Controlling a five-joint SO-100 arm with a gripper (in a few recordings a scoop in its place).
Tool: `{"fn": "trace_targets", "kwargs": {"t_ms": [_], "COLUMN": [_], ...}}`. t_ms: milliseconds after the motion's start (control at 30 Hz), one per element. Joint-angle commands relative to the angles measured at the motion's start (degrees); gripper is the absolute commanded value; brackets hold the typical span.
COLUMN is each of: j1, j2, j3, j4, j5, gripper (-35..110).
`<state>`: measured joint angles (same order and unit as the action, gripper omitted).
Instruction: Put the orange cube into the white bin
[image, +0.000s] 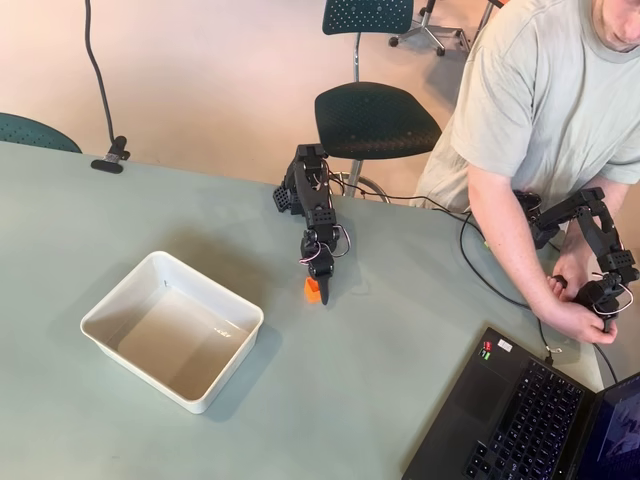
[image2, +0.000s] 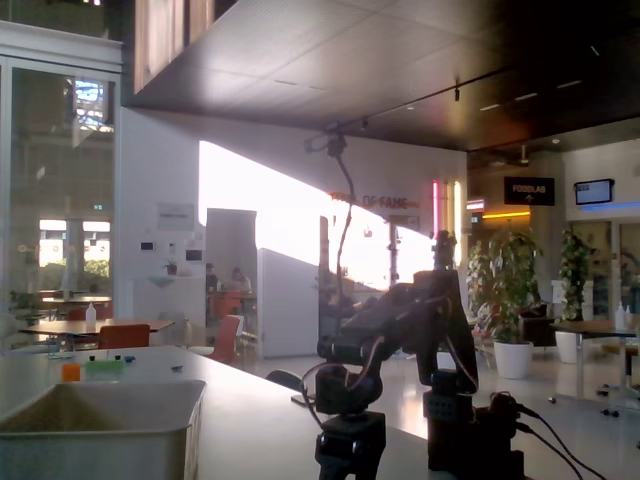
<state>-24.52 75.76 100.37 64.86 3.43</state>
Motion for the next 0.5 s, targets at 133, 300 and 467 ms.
{"fn": "trace_targets", "kwargs": {"t_ms": [133, 300, 467], "j1": [-0.26, -0.26, -0.26], "j2": [0.53, 0.62, 0.70], "j3": [-2.20, -2.20, -2.20], "j4": [-0.26, -0.26, -0.26], "j5": [-0.35, -0.35, -0.35], "gripper": [37, 30, 30]}}
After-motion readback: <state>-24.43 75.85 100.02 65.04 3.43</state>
